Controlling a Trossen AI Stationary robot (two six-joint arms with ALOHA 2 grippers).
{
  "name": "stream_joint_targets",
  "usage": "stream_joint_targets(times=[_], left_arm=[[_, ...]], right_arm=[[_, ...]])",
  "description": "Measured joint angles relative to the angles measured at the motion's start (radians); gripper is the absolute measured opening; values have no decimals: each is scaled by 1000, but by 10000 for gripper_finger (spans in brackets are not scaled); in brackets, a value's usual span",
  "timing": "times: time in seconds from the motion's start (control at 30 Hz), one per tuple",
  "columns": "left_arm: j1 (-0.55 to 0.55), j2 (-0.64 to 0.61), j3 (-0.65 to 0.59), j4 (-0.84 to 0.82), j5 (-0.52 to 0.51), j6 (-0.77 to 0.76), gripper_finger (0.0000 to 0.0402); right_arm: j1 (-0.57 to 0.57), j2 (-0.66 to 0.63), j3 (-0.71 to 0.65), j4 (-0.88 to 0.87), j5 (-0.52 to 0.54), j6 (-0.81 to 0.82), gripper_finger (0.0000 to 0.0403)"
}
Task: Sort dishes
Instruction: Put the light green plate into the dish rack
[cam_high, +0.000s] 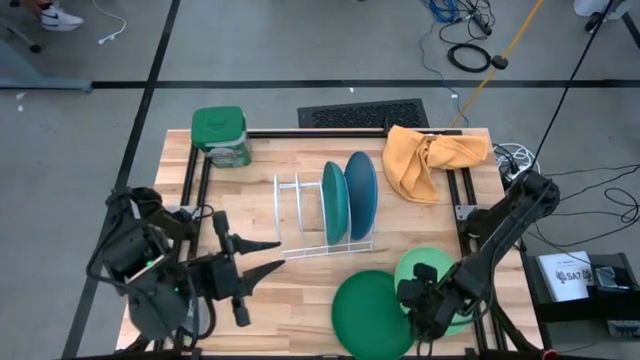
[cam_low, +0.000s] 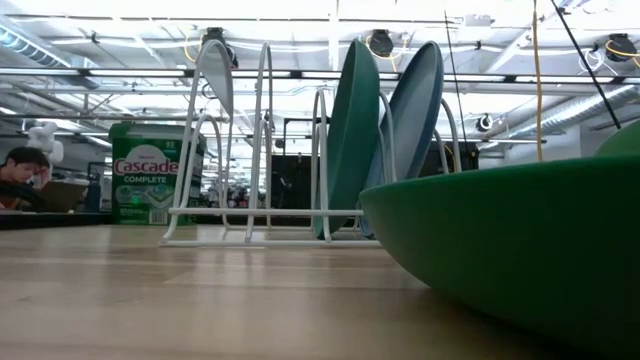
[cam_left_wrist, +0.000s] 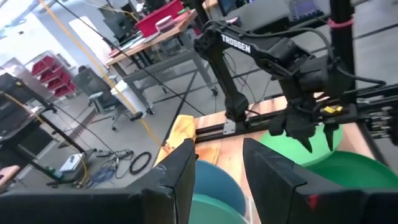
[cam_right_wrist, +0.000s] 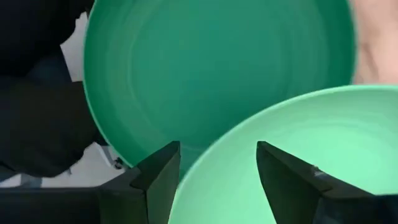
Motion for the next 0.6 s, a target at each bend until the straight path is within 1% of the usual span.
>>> stream_joint_targets(times=[0.2,0.47,0.53,0.6], left_arm=[[-28,0,0,-12,-34,-21,136],[-38,0,0,-13,-35,-21,136],[-38,0,0,-17,-35,-21,136],[-38,0,0,-17,-35,-20,136]], right_arm=[[0,48,0,-15,2,111,208],[-7,140,1,-37,-23,263,207],[-7,163,2,-35,-21,266,200],[-7,179,1,-29,-23,265,183]])
